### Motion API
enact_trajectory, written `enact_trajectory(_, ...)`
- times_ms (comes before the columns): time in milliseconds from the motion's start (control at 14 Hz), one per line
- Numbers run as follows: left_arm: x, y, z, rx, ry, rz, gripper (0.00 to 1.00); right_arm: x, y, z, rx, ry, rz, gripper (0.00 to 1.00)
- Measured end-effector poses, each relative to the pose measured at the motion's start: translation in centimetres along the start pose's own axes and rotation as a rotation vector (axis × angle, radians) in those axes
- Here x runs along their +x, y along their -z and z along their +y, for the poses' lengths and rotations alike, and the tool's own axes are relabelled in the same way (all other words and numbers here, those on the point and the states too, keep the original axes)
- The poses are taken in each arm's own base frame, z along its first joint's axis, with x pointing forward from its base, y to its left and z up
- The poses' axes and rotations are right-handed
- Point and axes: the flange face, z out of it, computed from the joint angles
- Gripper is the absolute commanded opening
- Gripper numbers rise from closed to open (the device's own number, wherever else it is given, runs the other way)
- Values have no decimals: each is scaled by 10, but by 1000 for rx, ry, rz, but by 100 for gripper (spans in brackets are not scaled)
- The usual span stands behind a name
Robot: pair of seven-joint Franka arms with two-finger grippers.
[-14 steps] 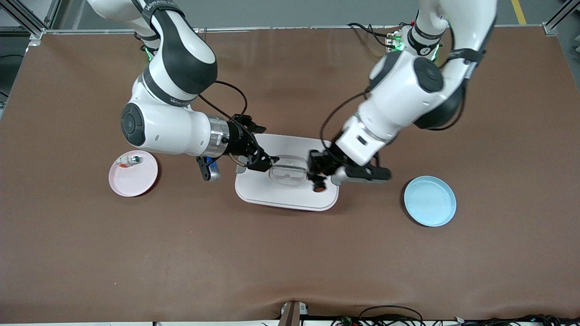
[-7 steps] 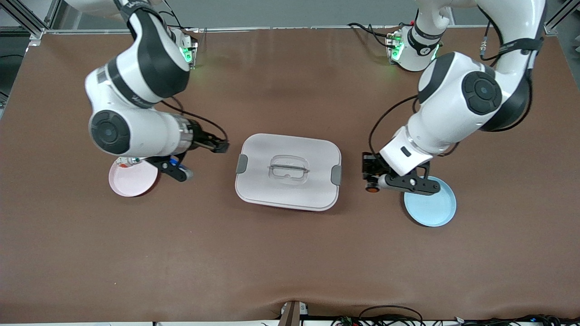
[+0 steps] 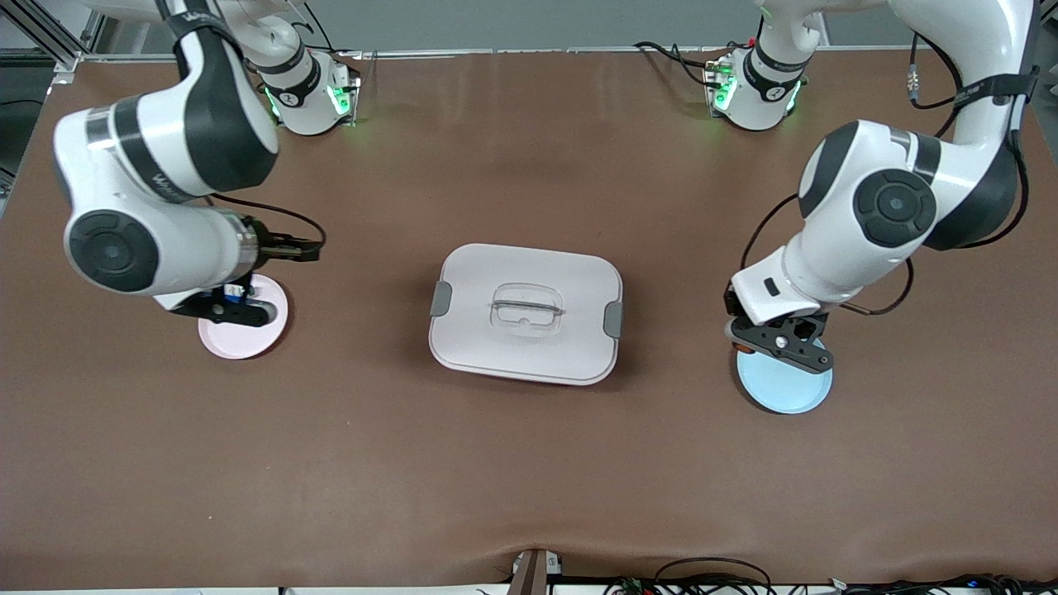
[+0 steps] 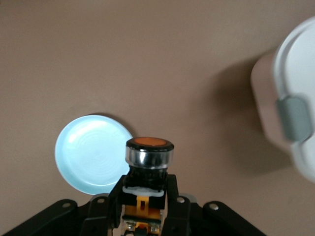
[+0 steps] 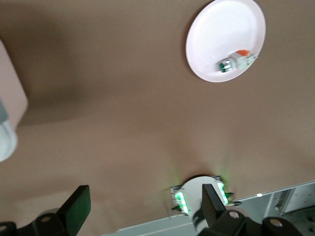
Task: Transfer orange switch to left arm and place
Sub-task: 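Lower the switch into the blue dish while the right gripper retracts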
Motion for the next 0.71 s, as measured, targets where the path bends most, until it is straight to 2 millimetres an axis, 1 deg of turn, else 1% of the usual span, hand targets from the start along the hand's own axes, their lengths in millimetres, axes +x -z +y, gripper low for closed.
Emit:
enact_trajectory(214,-22,-16,-59,-10,-174,-23,0,9,-2,44,-8,21,-41,100)
enact_trajectory(356,-35,-32,-91,-10,-272,-11,0,12,-6,69,-2,4,-84,100)
enact_trajectory(499,-47,-58,-109,-5,-364,14,0,14,-9,91,9,1,-124,100)
enact_trajectory(570,-52,-73,-114,1,-410,31,0,15,-11,101,16,10,-138,100)
enact_trajectory(712,-62,-103,-121,6,-496,56,0,18,-12,114,28,16,-148,100)
